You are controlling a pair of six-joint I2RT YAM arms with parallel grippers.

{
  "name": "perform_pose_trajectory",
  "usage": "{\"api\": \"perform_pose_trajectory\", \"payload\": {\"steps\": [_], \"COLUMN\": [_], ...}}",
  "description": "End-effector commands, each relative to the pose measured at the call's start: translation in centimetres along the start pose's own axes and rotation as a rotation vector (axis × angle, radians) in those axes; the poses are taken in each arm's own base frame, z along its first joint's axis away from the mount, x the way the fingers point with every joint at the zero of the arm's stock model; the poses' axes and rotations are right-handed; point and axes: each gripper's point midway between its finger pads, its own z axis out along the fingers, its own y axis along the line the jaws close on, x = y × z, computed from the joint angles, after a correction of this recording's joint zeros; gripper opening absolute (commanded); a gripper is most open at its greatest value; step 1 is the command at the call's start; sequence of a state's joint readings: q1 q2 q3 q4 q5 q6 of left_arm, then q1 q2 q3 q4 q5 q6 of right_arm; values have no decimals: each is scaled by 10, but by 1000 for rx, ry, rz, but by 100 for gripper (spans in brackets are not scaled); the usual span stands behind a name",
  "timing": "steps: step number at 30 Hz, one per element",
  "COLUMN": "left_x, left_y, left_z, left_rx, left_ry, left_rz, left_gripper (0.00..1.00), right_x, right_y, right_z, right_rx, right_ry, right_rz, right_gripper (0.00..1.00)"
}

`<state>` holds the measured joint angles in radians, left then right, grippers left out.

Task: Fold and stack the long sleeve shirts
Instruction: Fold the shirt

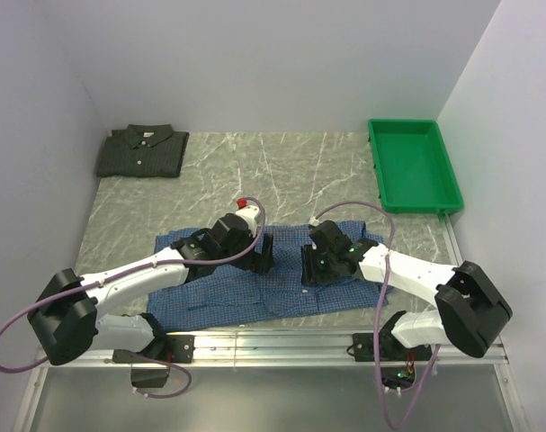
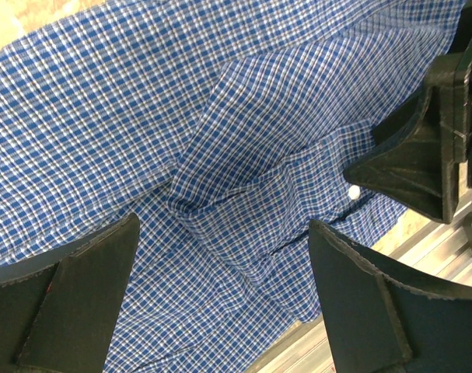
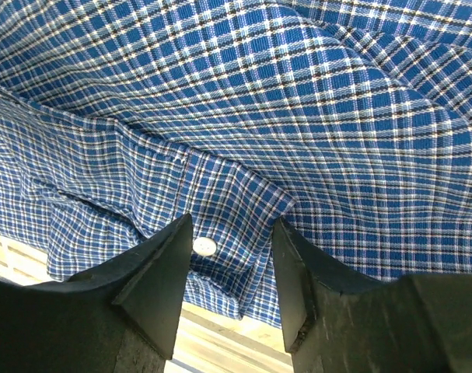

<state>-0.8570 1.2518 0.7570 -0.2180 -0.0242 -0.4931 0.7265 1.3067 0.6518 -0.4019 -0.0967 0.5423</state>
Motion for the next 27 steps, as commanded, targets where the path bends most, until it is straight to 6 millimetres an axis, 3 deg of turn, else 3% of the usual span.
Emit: {"api": "perform_pose_trajectory", "payload": {"steps": [1, 3, 7, 10, 16, 20, 27], "left_x": [-10, -12, -13, -16, -24, -32, -32], "left_y": [-8, -9, -10, -15, -32, -55, -83], "left_z": [-4, -4, -4, -5, -10, -22, -45], "left_rx": [39, 44, 45, 74, 169, 292, 463], "left_ry": [-47, -53, -54, -59, -90, -117, -132], "left_rz": [3, 0, 4, 16, 78, 174, 472], "left_gripper": [96, 96, 96, 96, 95, 94, 83], "right_x": [-6, -5, -6, -11, -24, -38, -51], "right_y": [6, 7, 9, 12, 35, 52, 70], "right_z": [3, 4, 0, -10, -48, -82, -117], "right_rx": [-25, -26, -33, -44, -117, -189, -232], "right_ry": [-22, -14, -25, -51, -137, -227, -275], "right_rz": [3, -2, -18, -56, -184, -290, -443], "right_gripper": [53, 45, 12, 0, 0, 0, 0]}}
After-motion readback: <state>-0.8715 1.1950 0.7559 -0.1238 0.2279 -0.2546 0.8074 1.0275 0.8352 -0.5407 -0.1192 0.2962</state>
